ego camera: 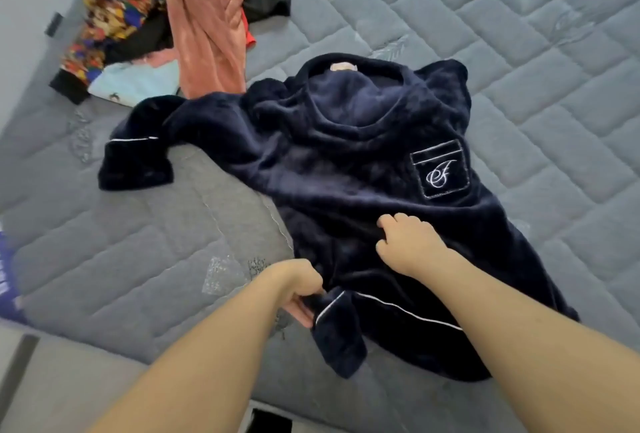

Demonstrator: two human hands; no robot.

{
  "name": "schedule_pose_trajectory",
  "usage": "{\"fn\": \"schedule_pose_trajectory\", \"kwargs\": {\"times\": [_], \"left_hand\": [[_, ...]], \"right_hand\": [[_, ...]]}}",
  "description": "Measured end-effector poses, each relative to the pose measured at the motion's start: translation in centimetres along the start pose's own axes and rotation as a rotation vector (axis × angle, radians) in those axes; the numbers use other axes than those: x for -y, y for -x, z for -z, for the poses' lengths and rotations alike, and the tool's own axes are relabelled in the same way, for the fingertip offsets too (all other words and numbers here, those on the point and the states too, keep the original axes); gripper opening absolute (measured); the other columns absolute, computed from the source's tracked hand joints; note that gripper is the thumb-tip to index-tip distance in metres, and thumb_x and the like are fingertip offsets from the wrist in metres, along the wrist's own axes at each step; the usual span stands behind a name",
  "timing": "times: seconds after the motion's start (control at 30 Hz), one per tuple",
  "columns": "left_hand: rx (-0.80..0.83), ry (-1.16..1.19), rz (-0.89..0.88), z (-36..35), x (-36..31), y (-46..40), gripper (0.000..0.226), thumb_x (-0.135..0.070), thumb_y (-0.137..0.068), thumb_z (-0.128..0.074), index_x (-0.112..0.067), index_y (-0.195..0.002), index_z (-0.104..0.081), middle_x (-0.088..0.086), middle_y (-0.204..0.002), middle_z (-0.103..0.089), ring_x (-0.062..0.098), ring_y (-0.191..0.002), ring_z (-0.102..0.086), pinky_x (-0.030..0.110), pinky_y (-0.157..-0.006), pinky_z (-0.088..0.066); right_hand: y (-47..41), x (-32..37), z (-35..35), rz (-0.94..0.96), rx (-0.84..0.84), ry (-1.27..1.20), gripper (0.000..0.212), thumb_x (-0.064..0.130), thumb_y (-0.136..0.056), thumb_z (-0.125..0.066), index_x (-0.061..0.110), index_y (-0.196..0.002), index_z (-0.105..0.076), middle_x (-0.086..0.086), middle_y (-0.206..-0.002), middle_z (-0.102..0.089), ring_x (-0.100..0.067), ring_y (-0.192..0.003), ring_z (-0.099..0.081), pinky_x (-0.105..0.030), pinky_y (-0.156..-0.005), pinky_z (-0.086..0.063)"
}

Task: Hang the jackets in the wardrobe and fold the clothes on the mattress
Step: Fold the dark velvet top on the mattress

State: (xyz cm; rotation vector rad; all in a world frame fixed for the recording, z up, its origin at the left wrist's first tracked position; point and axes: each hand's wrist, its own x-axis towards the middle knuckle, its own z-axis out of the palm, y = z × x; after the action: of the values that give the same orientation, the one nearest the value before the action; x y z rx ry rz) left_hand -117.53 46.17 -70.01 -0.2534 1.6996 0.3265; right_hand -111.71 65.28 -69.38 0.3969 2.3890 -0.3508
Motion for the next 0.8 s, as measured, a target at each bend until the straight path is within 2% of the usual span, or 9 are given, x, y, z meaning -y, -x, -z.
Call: {"fn": "schedule_pose_trajectory", "kwargs": {"times": [0.1,0.17,0.27,0.37,0.47,0.57,0.63,0.73,0.8], "left_hand": [[0.399,-0.215,0.330,1.5,4.4,1.0,0.043,-0.015,-0.103,-0.046,0.005,-0.140,-0.042,0.025,-0.112,-0.063,0.035,-0.110,-0.065,0.045,-0.103,-0.047],[0.390,-0.319,0.378,4.2,6.4,0.5,0.059,-0.029,-0.102,-0.050,0.003,-0.147,-0.032,0.023,-0.137,-0.053,0.038,-0.125,-0.055,0.047,-0.103,-0.046],[-0.107,-0.296,0.068,10.8,7.4,-0.8,0.050,-0.032,-0.091,-0.058,-0.003,-0.131,-0.050,0.015,-0.118,-0.062,0.034,-0.098,-0.064,0.034,-0.072,-0.053],[-0.627,-0.016,-0.124,18.6,7.9,-2.1,0.047,-0.022,-0.085,-0.055,-0.009,-0.128,-0.040,0.016,-0.130,-0.047,0.036,-0.113,-0.051,0.039,-0.090,-0.046],[-1.006,-0.049,-0.201,25.5,8.0,-3.1,0.063,-0.017,-0.081,-0.058,-0.016,-0.138,-0.030,0.013,-0.147,-0.026,0.038,-0.131,-0.029,0.051,-0.102,-0.037],[-1.076,-0.147,-0.136,31.3,8.6,-5.3,0.084,-0.032,-0.081,-0.065,-0.024,-0.149,-0.016,0.007,-0.160,-0.007,0.033,-0.146,-0.007,0.061,-0.111,-0.022],[-1.072,-0.210,-0.109,33.7,9.5,-7.2,0.082,-0.041,-0.081,-0.065,-0.025,-0.147,-0.021,0.007,-0.158,-0.013,0.032,-0.147,-0.008,0.063,-0.113,-0.015],[-1.140,-0.380,-0.212,36.2,10.7,-8.5,0.039,-0.034,-0.088,-0.057,-0.017,-0.123,-0.050,0.010,-0.132,-0.051,0.033,-0.129,-0.042,0.057,-0.114,-0.019],[-1.060,-0.377,-0.335,37.0,11.5,-7.8,0.015,-0.022,-0.091,-0.051,-0.014,-0.103,-0.054,0.011,-0.109,-0.062,0.035,-0.110,-0.054,0.048,-0.108,-0.031]], "right_hand": [[-0.8,1.6,0.7,-0.028,0.115,0.082,0.042,0.033,-0.097,-0.039,0.017,-0.135,-0.045,-0.009,-0.135,-0.048,-0.029,-0.123,-0.045,-0.041,-0.101,-0.037],[-1.6,3.7,1.6,-0.014,0.152,0.102,0.044,0.034,-0.097,-0.041,0.017,-0.137,-0.046,-0.009,-0.136,-0.047,-0.029,-0.124,-0.044,-0.040,-0.102,-0.038],[-4.2,8.2,3.4,0.063,0.048,0.105,0.041,0.032,-0.096,-0.041,0.016,-0.134,-0.046,-0.007,-0.131,-0.048,-0.028,-0.118,-0.046,-0.039,-0.098,-0.041],[-7.8,13.5,5.0,0.159,-0.120,0.067,0.048,0.030,-0.095,-0.045,0.016,-0.141,-0.039,-0.007,-0.135,-0.044,-0.029,-0.120,-0.045,-0.041,-0.098,-0.043],[-11.9,18.7,5.9,0.254,-0.271,0.066,0.060,0.030,-0.094,-0.049,0.018,-0.149,-0.028,-0.010,-0.148,-0.032,-0.031,-0.128,-0.038,-0.042,-0.100,-0.040],[-16.1,23.2,6.1,0.352,-0.418,0.139,0.063,0.028,-0.094,-0.051,0.015,-0.151,-0.028,-0.013,-0.154,-0.028,-0.033,-0.136,-0.033,-0.045,-0.105,-0.034],[-18.5,25.4,6.4,0.396,-0.474,0.171,0.064,0.019,-0.091,-0.050,0.014,-0.151,-0.030,-0.010,-0.154,-0.033,-0.031,-0.139,-0.032,-0.045,-0.108,-0.031],[-21.1,27.5,7.7,0.355,-0.318,0.237,0.070,0.019,-0.088,-0.048,0.018,-0.153,-0.023,-0.002,-0.158,-0.022,-0.027,-0.147,-0.014,-0.049,-0.118,-0.015],[-21.6,28.3,9.3,0.293,-0.171,0.337,0.058,0.029,-0.086,-0.052,0.020,-0.142,-0.041,-0.004,-0.159,-0.014,-0.029,-0.148,-0.006,-0.052,-0.119,-0.006]]}}
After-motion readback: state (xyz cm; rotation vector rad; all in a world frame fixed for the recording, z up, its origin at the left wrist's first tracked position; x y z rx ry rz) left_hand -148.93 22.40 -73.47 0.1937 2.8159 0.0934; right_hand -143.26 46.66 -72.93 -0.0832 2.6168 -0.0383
